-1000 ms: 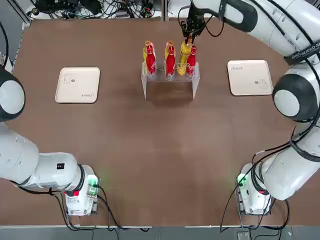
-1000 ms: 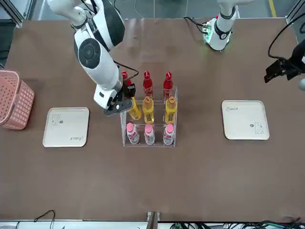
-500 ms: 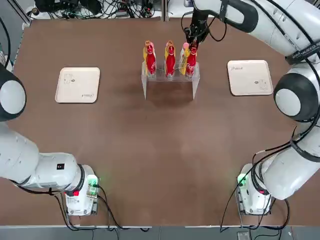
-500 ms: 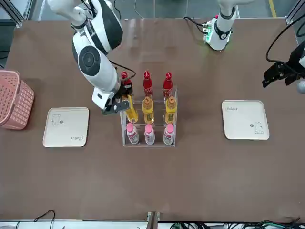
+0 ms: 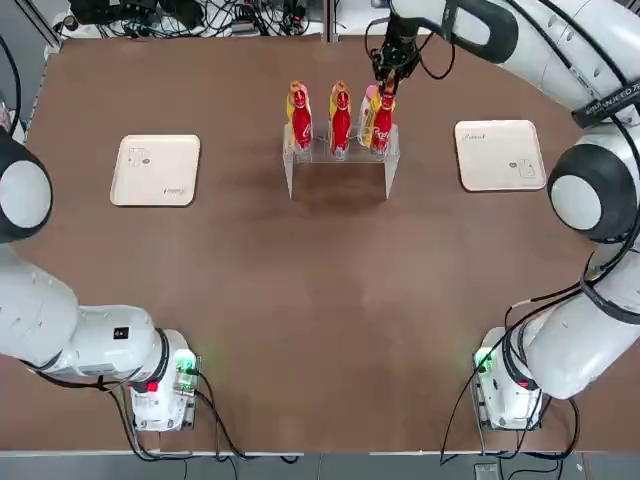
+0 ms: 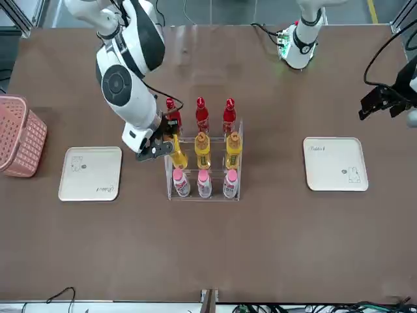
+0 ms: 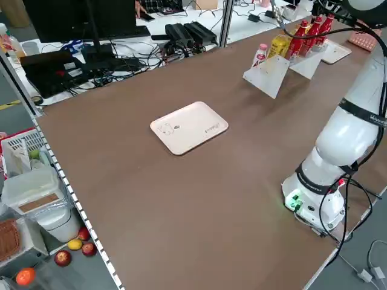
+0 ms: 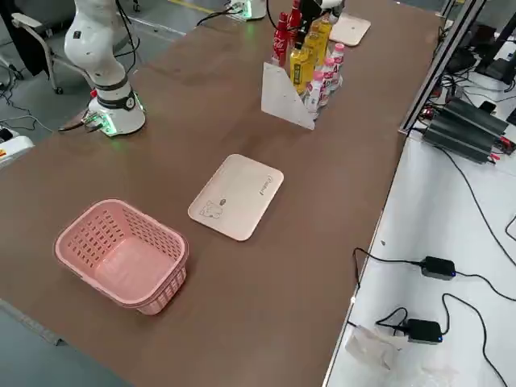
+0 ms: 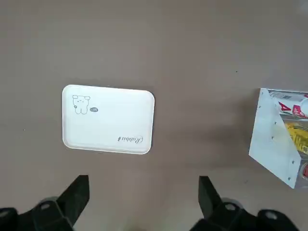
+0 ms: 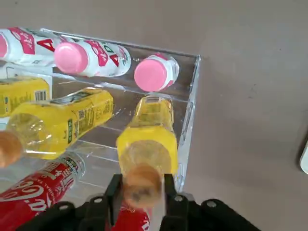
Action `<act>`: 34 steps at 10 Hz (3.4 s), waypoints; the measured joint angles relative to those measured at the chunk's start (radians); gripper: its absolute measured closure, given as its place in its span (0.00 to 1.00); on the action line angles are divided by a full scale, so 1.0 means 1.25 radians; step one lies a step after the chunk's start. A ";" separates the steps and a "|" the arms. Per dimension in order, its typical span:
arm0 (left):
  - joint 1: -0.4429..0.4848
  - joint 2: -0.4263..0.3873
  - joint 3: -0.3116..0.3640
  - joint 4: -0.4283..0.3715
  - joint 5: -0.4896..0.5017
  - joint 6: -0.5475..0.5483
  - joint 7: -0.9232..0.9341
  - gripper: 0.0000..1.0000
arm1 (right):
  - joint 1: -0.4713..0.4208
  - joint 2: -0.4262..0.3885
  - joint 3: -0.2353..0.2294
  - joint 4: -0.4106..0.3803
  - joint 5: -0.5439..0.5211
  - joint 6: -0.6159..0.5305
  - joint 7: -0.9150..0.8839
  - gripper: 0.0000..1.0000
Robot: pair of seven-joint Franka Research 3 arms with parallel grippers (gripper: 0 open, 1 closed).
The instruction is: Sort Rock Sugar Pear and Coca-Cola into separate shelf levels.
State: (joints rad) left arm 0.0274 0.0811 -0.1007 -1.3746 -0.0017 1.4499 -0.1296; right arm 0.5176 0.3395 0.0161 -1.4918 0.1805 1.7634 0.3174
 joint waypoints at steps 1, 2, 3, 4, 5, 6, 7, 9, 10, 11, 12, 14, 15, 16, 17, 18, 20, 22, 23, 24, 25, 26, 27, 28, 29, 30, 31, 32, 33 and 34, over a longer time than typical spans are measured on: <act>0.000 0.000 0.000 0.000 0.000 0.000 0.000 0.00 | 0.000 -0.001 0.000 0.002 0.000 0.005 0.004 0.53; 0.000 0.000 0.000 0.000 0.000 0.000 0.000 0.00 | 0.000 -0.002 0.000 0.002 0.000 0.007 0.006 0.41; 0.000 0.000 0.000 0.000 0.000 0.000 0.000 0.00 | 0.000 -0.002 0.000 0.002 0.000 0.008 0.008 0.40; 0.002 0.000 0.000 0.000 0.000 0.000 0.000 0.00 | 0.000 -0.002 0.000 0.002 0.000 0.008 0.008 0.39; 0.002 -0.002 0.001 0.001 0.000 0.000 0.000 0.00 | -0.001 -0.002 0.000 0.002 0.000 0.008 0.011 0.38; 0.001 -0.006 0.000 0.001 0.000 0.000 0.000 0.00 | -0.005 -0.002 0.000 0.002 0.001 0.009 0.029 0.28; 0.000 -0.010 0.000 0.001 0.002 -0.001 0.000 0.00 | -0.012 -0.002 -0.001 0.006 0.006 0.010 0.053 0.15; 0.001 -0.011 0.001 0.001 0.003 -0.001 0.000 0.00 | -0.043 -0.011 -0.002 0.032 0.046 0.010 0.093 0.00; 0.001 -0.011 0.001 0.001 0.003 -0.001 0.000 0.00 | -0.069 -0.019 -0.003 0.050 0.063 0.010 0.098 0.00; 0.001 -0.011 0.001 0.001 0.003 -0.001 0.000 0.00 | -0.109 -0.026 -0.004 0.063 0.070 0.009 0.060 0.00; 0.000 -0.011 0.001 0.001 0.003 -0.001 0.000 0.00 | -0.160 -0.031 -0.004 0.066 0.073 0.009 -0.023 0.00; 0.000 -0.011 0.001 0.001 0.004 -0.001 0.000 0.00 | -0.259 -0.032 -0.001 0.065 0.047 0.002 -0.179 0.00; 0.001 -0.011 0.001 0.001 0.004 -0.001 0.000 0.00 | -0.292 -0.032 0.003 0.064 0.008 0.001 -0.225 0.00; 0.001 -0.011 0.001 0.001 0.004 -0.001 0.000 0.00 | -0.323 -0.032 0.010 0.064 -0.028 0.001 -0.257 0.00; 0.001 -0.011 0.001 0.000 0.004 -0.001 0.000 0.00 | -0.353 -0.037 0.014 0.066 -0.065 0.001 -0.277 0.00; 0.001 -0.011 0.001 0.000 0.004 -0.001 0.000 0.00 | -0.389 -0.050 0.022 0.066 -0.095 -0.003 -0.287 0.00; 0.001 -0.011 0.002 -0.001 0.004 -0.001 0.000 0.00 | -0.491 -0.103 0.062 0.066 -0.119 -0.047 -0.324 0.00; 0.001 -0.011 0.002 -0.001 0.004 -0.001 0.000 0.00 | -0.542 -0.160 0.067 0.065 -0.121 -0.115 -0.362 0.00; 0.001 -0.011 0.002 -0.001 0.004 -0.001 0.000 0.00 | -0.547 -0.175 0.067 0.065 -0.121 -0.156 -0.339 0.00; 0.001 -0.011 0.002 -0.001 0.004 -0.001 0.000 0.00 | -0.547 -0.181 0.067 0.065 -0.123 -0.194 -0.312 0.00; 0.001 -0.011 0.001 -0.001 0.004 -0.001 0.000 0.00 | -0.547 -0.182 0.068 0.065 -0.127 -0.217 -0.298 0.00; 0.001 -0.011 0.001 -0.001 0.004 -0.001 0.000 0.00 | -0.545 -0.184 0.066 0.064 -0.133 -0.225 -0.285 0.00; 0.000 -0.011 0.001 -0.001 0.004 -0.001 0.000 0.00 | -0.544 -0.191 0.065 0.060 -0.135 -0.229 -0.268 0.00; 0.000 -0.011 0.000 -0.001 0.004 -0.001 0.000 0.00 | -0.542 -0.209 0.065 0.043 -0.136 -0.231 -0.251 0.00; 0.000 -0.011 0.000 -0.001 0.004 -0.001 0.000 0.00 | -0.538 -0.230 0.063 0.024 -0.137 -0.232 -0.242 0.00; 0.000 -0.011 0.000 -0.001 0.004 -0.001 0.000 0.00 | -0.531 -0.242 0.057 0.015 -0.137 -0.231 -0.236 0.00; 0.000 -0.011 0.001 -0.001 0.004 -0.001 0.000 0.00 | -0.523 -0.248 0.046 0.009 -0.137 -0.227 -0.234 0.00; 0.000 -0.011 0.001 -0.001 0.004 -0.001 0.000 0.00 | -0.519 -0.248 0.041 0.007 -0.137 -0.224 -0.234 0.00; 0.000 -0.011 0.001 -0.001 0.004 -0.001 0.000 0.00 | -0.517 -0.248 0.040 0.005 -0.137 -0.223 -0.234 0.00; 0.000 -0.011 0.001 -0.001 0.004 -0.001 0.000 0.00 | -0.515 -0.248 0.040 0.004 -0.137 -0.221 -0.234 0.00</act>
State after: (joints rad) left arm 0.0277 0.0672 -0.0993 -1.3762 0.0029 1.4484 -0.1295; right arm -0.1263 0.0295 0.0663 -1.4873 0.0090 1.4873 0.0247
